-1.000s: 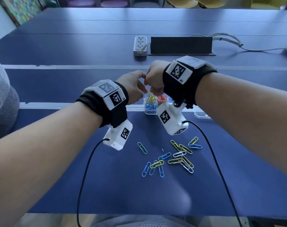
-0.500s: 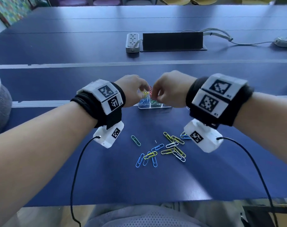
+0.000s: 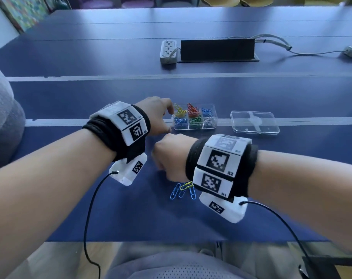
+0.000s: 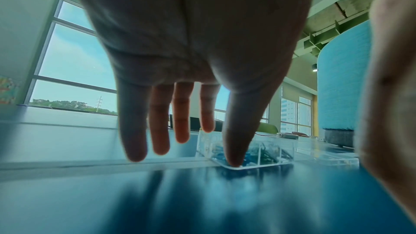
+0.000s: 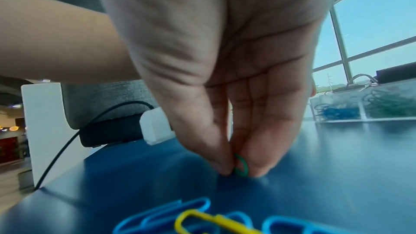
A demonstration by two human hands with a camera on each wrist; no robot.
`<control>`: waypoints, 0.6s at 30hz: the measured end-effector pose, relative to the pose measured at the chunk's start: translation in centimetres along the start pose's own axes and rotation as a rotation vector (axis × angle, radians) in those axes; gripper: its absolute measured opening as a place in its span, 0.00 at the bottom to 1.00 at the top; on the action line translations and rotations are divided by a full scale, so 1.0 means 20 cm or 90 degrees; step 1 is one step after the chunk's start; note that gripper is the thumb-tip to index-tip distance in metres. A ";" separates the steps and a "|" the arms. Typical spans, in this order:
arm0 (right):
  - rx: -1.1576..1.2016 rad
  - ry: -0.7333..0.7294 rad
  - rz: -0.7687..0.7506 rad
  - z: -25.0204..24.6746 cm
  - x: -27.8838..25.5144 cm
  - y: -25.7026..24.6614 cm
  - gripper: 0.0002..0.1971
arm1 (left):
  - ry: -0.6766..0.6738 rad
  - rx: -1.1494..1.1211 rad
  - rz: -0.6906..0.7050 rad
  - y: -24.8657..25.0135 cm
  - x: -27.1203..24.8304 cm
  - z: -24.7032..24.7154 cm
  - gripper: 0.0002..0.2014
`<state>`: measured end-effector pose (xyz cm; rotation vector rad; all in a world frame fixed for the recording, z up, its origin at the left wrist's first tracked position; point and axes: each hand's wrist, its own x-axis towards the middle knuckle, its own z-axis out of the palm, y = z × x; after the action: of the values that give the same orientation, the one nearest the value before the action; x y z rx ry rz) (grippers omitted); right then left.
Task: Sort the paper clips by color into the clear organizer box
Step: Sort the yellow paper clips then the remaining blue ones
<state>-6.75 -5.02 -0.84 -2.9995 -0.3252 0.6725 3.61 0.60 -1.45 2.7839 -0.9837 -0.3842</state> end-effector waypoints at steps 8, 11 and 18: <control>0.161 0.181 0.200 -0.20 0.02 0.35 0.13 | -0.081 0.070 -0.031 0.00 0.03 0.01 0.53; 0.212 0.225 0.230 -0.22 0.04 0.45 0.12 | -0.098 0.101 -0.030 0.01 0.06 0.00 0.53; 0.253 0.219 0.216 -0.18 0.00 0.47 0.13 | -0.082 0.102 -0.018 -0.02 0.07 0.03 0.50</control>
<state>-3.36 -14.28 1.60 -2.7247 0.3050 0.1886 4.75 -0.04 -2.33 2.9511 -1.0466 -0.5154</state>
